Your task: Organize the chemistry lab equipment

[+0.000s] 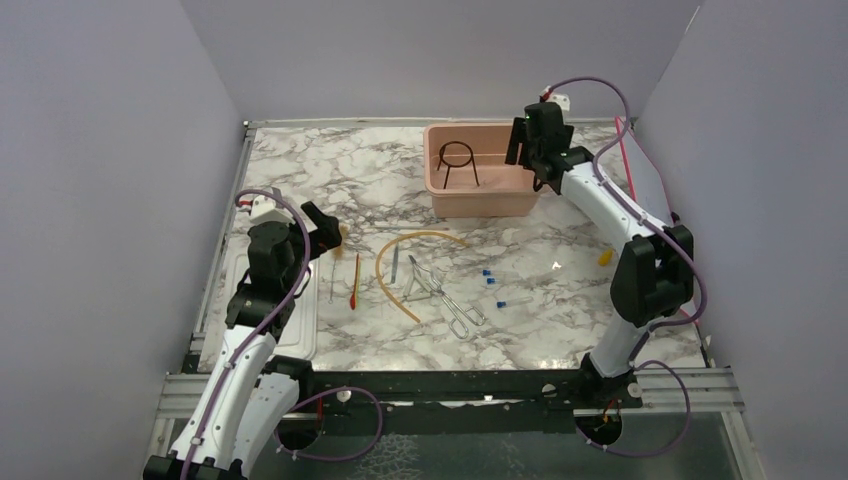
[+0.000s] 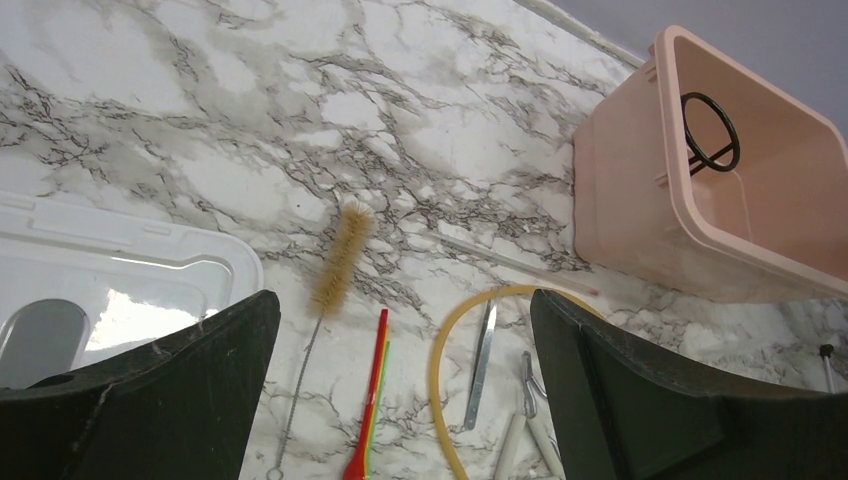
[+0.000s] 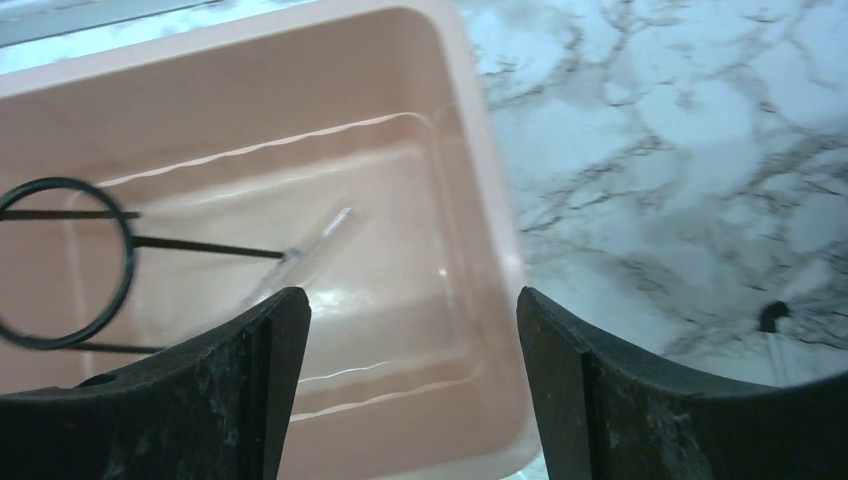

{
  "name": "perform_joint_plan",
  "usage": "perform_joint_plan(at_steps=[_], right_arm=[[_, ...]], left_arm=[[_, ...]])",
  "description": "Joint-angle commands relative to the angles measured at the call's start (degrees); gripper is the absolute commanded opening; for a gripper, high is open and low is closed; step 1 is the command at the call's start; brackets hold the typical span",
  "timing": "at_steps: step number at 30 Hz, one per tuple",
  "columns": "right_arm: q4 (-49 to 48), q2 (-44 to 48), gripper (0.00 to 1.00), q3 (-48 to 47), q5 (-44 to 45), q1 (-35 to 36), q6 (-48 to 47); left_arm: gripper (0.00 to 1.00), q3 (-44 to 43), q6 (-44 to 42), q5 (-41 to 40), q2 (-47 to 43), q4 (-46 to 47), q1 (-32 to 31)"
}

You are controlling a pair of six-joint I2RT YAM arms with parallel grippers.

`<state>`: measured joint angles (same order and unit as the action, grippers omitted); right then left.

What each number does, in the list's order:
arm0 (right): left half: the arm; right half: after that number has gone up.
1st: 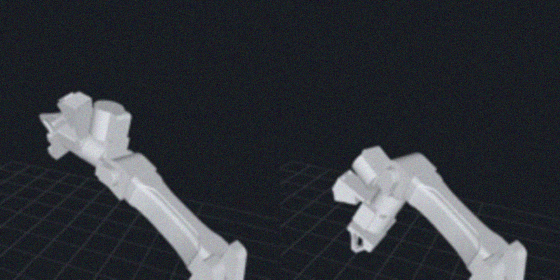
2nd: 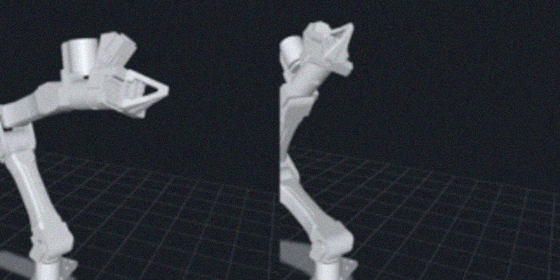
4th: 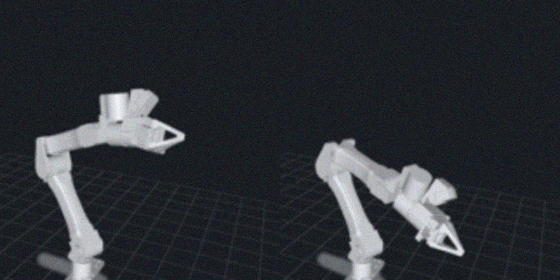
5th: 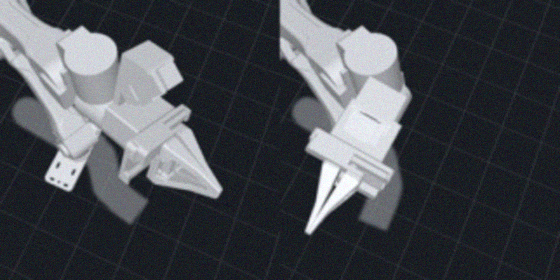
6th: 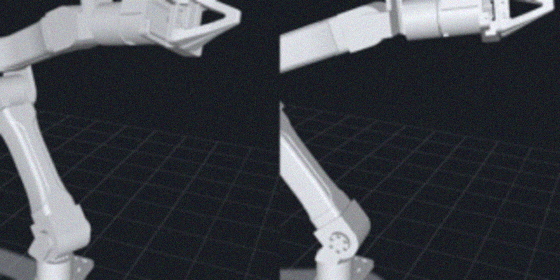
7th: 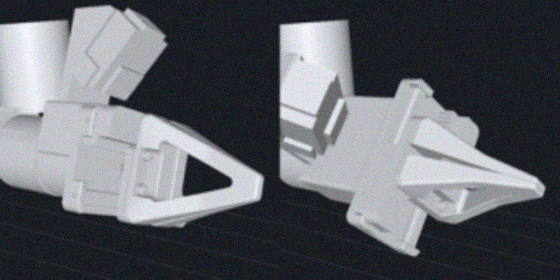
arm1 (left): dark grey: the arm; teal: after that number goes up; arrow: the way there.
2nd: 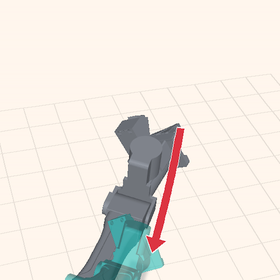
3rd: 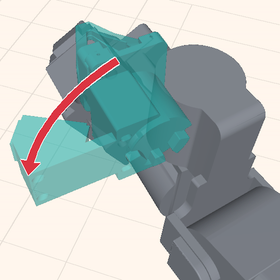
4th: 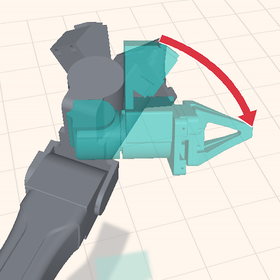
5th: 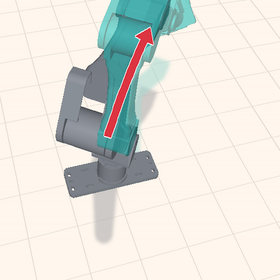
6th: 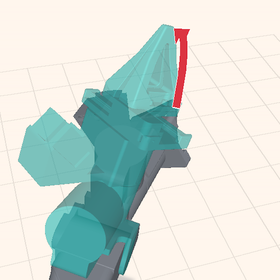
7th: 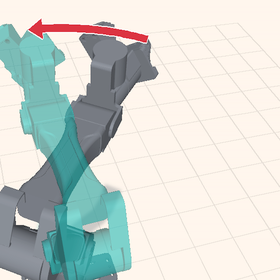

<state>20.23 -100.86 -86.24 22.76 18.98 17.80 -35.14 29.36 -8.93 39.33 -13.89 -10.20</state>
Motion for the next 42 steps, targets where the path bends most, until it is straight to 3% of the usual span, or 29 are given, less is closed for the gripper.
perform_joint_plan(at_steps=[1, 7, 14, 24, 32, 36, 42], right_arm=[[4.38, 0.51, 0.81, -1.0, 5.2, -2.81, -2.05], [7.71, -1.73, 0.81, -1.53, 2.74, -3.63, -0.84], [9.65, -2.54, 0.79, -2.03, -7.43, -3.78, 0.18], [10.12, -1.7, 0.69, -3.3, -20.67, -3.73, 1.37], [6.39, -1.15, 0.56, -2.36, -33.59, -3.02, 2.45], [3.55, -1.21, 0.56, -1.48, -35.81, -0.48, 1.37], [3.59, 2.01, 0.59, 0.09, -24.63, 0.59, 2.51]], left_arm=[[0.99, -1.5, -0.19, 1.37, -0.11, 0.97, 0.19], [0.99, -1.47, -0.14, 1.72, 0.12, 1.15, 0.26], [0.99, -1.5, -0.17, 1.9, 0.09, 1.15, 0.2], [0.99, -1.23, 0.07, 3.17, 0.2, 1.91, 0.26], [0.94, 0.14, -0.28, 18.86, 2.56, 10.11, 0.18], [0.94, -0.18, -1.24, 22.16, 4.56, 10.07, 0.15], [0.9, -1.23, -2.16, 24.16, 8.92, 6.79, 0.09]])
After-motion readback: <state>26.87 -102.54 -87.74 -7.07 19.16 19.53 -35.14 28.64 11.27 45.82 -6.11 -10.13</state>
